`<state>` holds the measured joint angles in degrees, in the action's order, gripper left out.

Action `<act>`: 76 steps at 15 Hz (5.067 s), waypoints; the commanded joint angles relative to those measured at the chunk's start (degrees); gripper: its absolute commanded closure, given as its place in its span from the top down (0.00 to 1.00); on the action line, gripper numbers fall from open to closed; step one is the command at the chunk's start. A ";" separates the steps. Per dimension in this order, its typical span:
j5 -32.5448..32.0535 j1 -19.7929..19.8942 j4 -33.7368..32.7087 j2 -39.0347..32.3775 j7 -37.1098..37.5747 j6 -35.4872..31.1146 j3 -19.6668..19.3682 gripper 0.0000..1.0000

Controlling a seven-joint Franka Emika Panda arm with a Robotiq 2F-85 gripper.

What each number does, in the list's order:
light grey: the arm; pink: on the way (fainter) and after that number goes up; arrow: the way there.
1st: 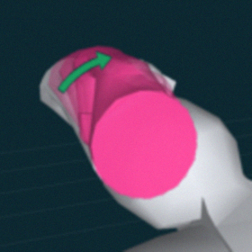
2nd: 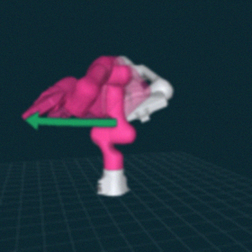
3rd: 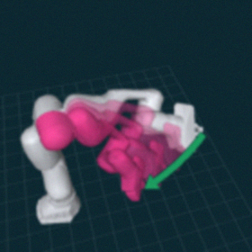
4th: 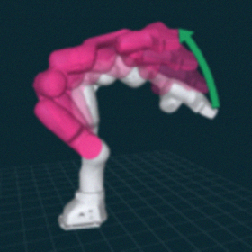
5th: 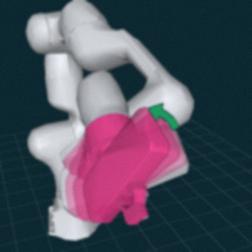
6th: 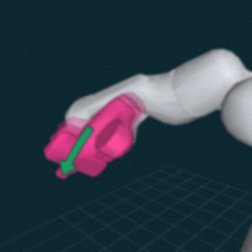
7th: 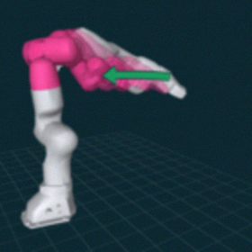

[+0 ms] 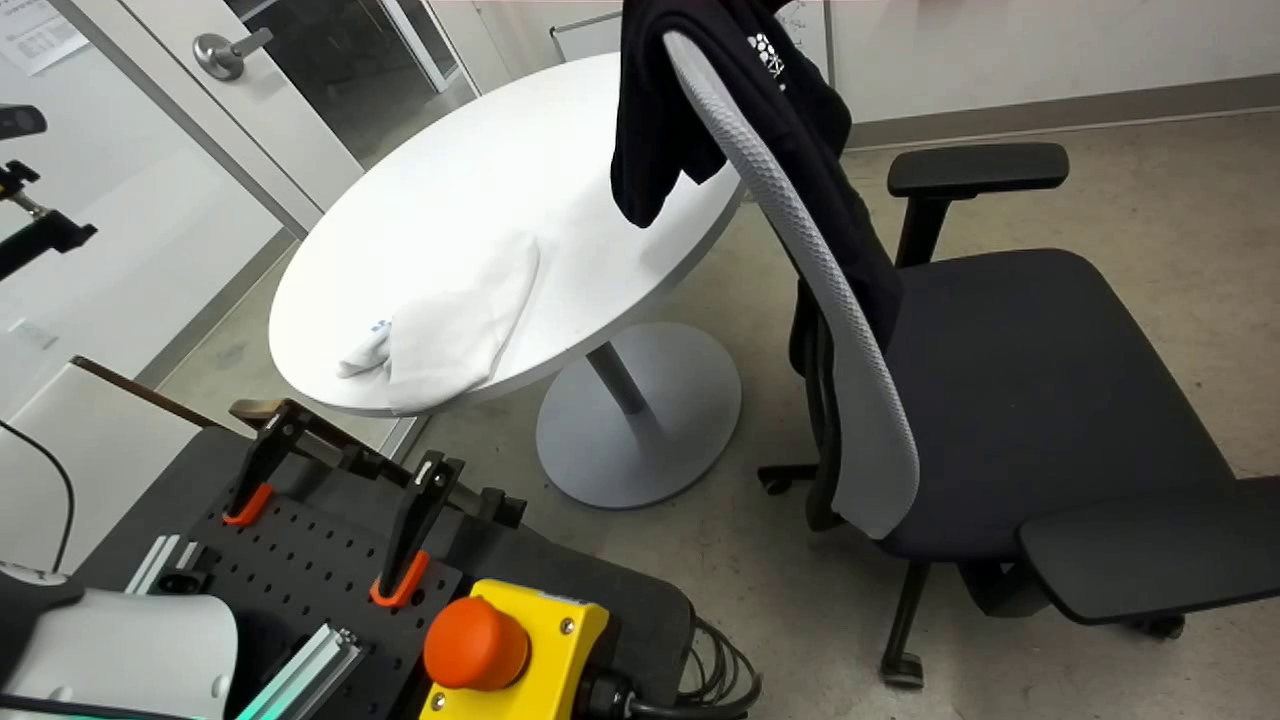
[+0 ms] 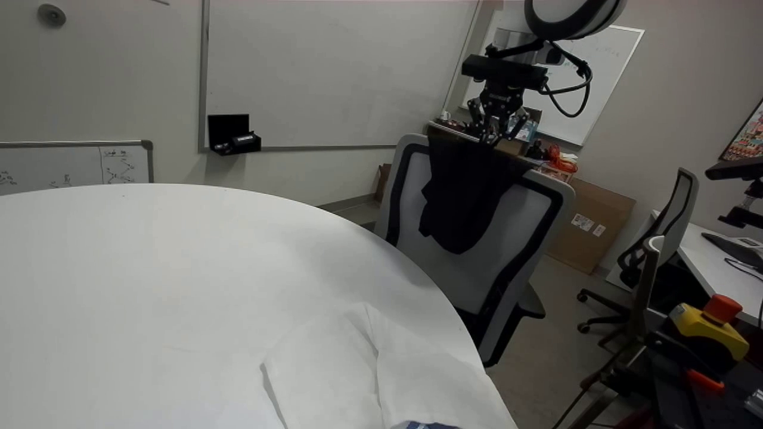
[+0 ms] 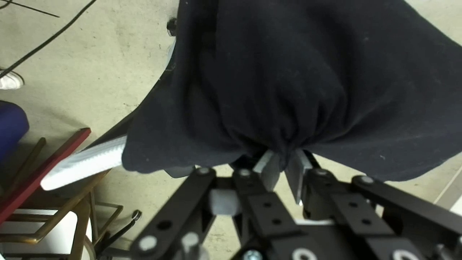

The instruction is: Move the black t-shirt from the backrest of the chair to the table

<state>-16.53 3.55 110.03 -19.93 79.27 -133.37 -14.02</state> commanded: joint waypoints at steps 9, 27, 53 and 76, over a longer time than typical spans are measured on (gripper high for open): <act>16.87 2.07 -0.40 11.72 -8.02 0.11 3.53 0.03; 35.39 -3.93 -0.54 26.88 -26.59 0.72 14.32 0.03; 35.19 -4.38 7.63 7.26 -44.64 -24.24 15.17 0.03; 35.86 -0.33 -6.84 4.86 -52.41 1.11 12.17 1.00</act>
<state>17.73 3.51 102.86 -14.36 30.38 -134.84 -2.27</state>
